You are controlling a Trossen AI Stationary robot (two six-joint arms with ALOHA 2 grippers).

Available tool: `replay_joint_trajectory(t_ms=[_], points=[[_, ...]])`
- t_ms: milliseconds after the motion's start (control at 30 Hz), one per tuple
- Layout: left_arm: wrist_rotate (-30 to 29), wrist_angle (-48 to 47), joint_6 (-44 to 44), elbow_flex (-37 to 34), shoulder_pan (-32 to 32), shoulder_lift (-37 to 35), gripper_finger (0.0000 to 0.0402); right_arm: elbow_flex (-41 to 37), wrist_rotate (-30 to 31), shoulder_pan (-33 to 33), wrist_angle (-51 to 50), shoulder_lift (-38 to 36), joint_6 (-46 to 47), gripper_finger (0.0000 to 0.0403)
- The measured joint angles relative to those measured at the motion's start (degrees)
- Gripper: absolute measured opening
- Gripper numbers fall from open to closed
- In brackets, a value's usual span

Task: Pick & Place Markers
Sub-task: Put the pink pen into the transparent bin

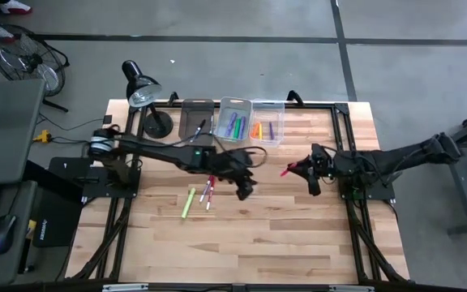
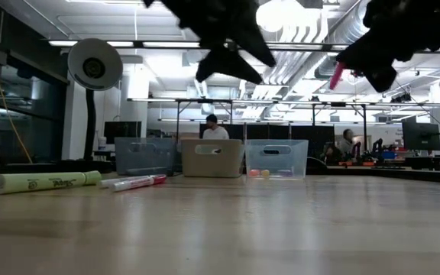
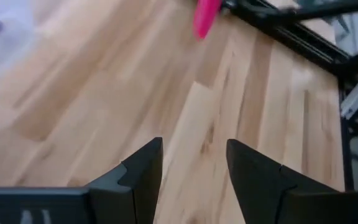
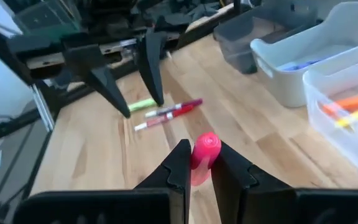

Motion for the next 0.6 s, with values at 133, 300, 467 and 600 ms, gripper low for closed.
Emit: replay_joint_trajectory(t_ms=[133, 300, 467, 600], points=[[-3.5, 6.2, -1.8, -8.6, 0.0, -6.6, 0.0175, 0.5, -4.5, -5.3, 1.6, 1.4, -1.5, 0.0040], [-5.5, 9.6, -2.6, -16.3, 0.0, -13.4, 0.0175, 3.4, -8.6, -11.9, 3.0, 5.4, -4.6, 0.0039], [-8.1, 10.2, -2.5, -21.7, 0.0, -19.9, 0.0175, 7.5, -10.9, -18.3, 3.3, 11.2, -7.2, 0.0040], [-8.5, 9.7, -1.7, -24.3, 0.0, -24.8, 0.0175, 11.6, -13.4, -23.2, 3.1, 16.9, -8.9, 0.0041]])
